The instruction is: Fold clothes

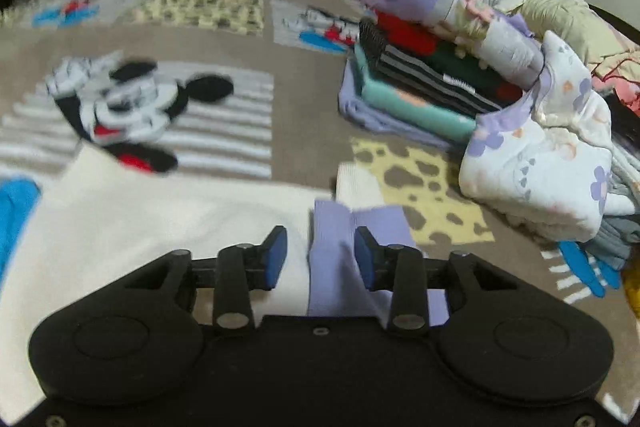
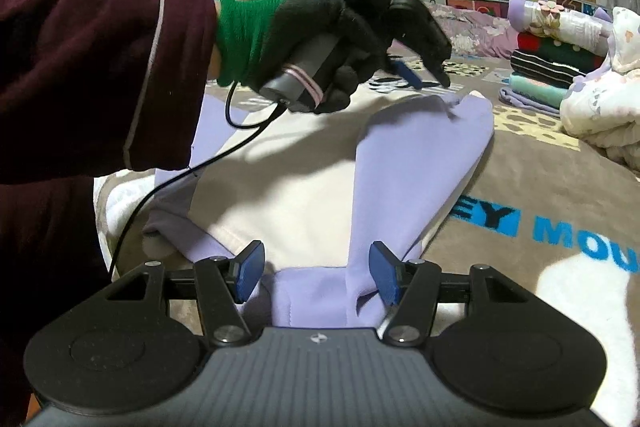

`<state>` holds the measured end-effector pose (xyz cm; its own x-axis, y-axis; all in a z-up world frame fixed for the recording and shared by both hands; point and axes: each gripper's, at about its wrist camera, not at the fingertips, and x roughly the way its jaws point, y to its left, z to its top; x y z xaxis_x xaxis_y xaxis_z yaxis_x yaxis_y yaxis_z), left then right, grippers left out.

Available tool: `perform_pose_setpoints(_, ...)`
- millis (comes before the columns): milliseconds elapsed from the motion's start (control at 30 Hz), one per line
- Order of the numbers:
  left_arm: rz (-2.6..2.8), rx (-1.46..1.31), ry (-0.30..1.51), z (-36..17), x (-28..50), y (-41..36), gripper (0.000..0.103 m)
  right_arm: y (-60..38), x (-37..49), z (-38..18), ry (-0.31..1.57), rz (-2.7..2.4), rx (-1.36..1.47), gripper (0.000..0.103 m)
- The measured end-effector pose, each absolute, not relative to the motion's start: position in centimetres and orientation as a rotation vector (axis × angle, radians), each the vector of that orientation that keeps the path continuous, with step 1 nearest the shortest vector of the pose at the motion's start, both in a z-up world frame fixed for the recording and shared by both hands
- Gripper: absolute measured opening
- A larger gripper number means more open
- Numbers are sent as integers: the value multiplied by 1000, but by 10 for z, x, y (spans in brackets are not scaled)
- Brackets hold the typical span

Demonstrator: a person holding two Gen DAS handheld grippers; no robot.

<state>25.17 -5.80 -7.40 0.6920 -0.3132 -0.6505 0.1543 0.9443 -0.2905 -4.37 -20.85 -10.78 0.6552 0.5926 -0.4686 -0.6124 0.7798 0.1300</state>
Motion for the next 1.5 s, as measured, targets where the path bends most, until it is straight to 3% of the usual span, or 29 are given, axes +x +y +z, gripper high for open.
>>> perform_pose_setpoints(33,-269,-224,770,-78,252,-58,35,-209,-44,-108,515,684,-39,59)
perform_pose_setpoints(100,-281,-238,750,-78,247,-56,11,-208,-43,-108,512,683,-37,58)
perform_pose_setpoints(233,-295,-294,675,-68,235,-43,8,-209,-39,-110,529,693,-13,60)
perform_pose_setpoints(333,-324,-245,717,-78,243,-48,8,-210,-38,-111,532,700,0,61)
perform_pose_setpoints(467,-288,-145,709,-78,242,-51,23,-209,-39,-110,532,704,0,61)
perform_pose_setpoints(567,-281,-131,625,-63,224,-46,23,-210,-39,-109,528,706,6,61)
perform_pose_setpoints(800,-338,94,713,-87,218,-70,23,-211,-38,-110,530,709,9,61)
perform_pose_setpoints(967,-366,-26,614,-69,189,-52,23,-210,-40,-110,526,704,2,61)
perform_pose_setpoints(1233,-384,88,683,-88,174,-74,24,-210,-40,-111,525,706,9,61)
perform_pose_setpoints(1267,-388,60,678,-84,170,-70,28,-210,-40,-111,524,706,12,61)
perform_pose_setpoints(1367,-375,45,628,-70,144,-59,57,-211,-43,-109,515,712,23,61)
perform_pose_setpoints(1500,-323,-45,627,-65,110,-27,60,-211,-56,-103,483,740,16,61)
